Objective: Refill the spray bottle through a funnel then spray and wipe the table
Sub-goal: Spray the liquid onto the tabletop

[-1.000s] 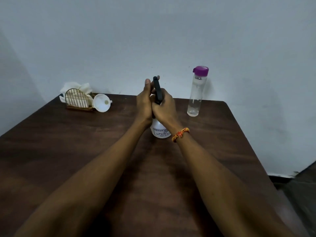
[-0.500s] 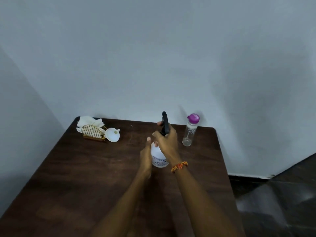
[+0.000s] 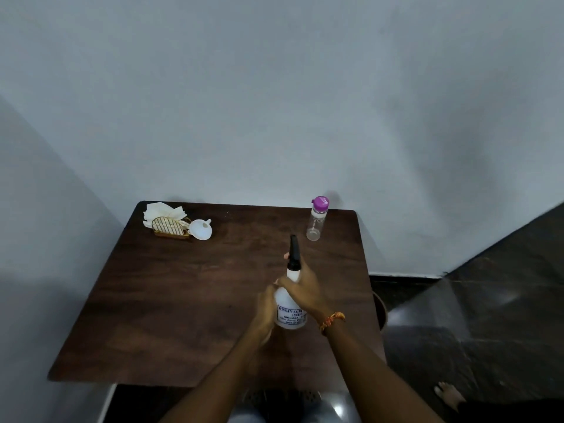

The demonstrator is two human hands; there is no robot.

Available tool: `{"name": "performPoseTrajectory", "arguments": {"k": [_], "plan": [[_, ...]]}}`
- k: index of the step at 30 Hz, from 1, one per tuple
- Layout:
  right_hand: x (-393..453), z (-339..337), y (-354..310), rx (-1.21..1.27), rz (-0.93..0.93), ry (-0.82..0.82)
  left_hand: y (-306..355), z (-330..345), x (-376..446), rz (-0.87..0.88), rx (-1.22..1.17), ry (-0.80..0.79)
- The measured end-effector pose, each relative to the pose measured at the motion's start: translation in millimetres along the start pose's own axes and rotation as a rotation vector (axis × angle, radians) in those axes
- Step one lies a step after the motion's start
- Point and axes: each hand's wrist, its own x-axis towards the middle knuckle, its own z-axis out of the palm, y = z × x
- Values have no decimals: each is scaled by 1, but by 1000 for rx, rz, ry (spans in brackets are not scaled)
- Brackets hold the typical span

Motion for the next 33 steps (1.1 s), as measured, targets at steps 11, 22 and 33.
{"name": "performPoseTrajectory", "arguments": {"k": [11,22,33], "plan": [[-68,5,39,86,165,-102,-33,-47,-27,-38,266,31],[-88,-1,98,-72,268,-45,-61,-30,-16,-64,300,-116],[-73,11,86,-103,240,-142,-54,-40,2,-50,320,-31]]}}
